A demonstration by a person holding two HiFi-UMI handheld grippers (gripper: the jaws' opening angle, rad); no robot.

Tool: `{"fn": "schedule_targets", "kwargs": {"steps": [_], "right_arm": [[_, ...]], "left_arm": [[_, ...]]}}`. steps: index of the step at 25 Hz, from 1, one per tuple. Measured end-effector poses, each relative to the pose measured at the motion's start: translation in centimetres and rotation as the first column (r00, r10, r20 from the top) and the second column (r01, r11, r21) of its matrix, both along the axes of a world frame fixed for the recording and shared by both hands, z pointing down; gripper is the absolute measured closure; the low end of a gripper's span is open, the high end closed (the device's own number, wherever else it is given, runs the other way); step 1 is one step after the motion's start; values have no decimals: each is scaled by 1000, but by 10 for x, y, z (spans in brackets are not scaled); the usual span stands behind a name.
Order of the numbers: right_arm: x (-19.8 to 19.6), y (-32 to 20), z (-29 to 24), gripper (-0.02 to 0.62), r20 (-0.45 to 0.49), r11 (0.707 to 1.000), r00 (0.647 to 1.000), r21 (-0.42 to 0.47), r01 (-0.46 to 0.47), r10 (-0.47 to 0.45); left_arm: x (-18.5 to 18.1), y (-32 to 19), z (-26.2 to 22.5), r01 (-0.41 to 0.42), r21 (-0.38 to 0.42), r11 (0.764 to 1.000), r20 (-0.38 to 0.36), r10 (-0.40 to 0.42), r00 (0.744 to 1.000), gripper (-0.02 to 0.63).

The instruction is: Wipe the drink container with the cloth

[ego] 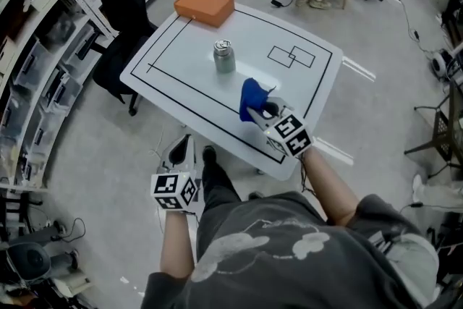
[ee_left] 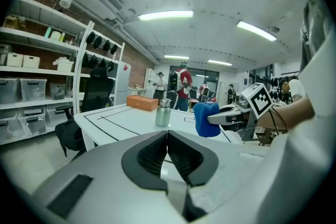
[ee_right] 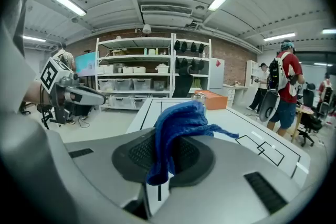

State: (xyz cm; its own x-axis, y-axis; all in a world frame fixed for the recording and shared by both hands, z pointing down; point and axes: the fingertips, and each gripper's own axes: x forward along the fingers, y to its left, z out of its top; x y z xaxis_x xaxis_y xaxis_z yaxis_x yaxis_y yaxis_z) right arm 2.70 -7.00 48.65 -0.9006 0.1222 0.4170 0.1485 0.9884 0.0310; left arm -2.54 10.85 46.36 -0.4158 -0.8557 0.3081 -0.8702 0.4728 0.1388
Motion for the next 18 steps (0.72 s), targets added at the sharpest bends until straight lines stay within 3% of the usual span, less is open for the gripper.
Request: {"fn": "schedule_targets", "kwargs": {"steps": [5, 11, 15, 18], "right_arm": [[-28, -34, 9, 550, -10, 994, 994, -21, -110, 110], [-65, -64, 19, 550, -59, 976, 975, -32, -215, 213], [-82, -81, 19, 550, -90, 952, 950, -44, -304, 300], [-91, -94, 19, 550, -109, 933, 930, -39, -358, 352]], "left_arm": [[-48, -53, 4, -123, 5, 992, 1, 123, 992, 603], [-108, -118, 8, -288, 9, 958, 16, 287, 958, 601], [-134, -153, 12, -413, -25, 910, 12, 413, 910, 598], [-142, -174, 19, -512, -64, 856, 5, 514, 858, 527]]}}
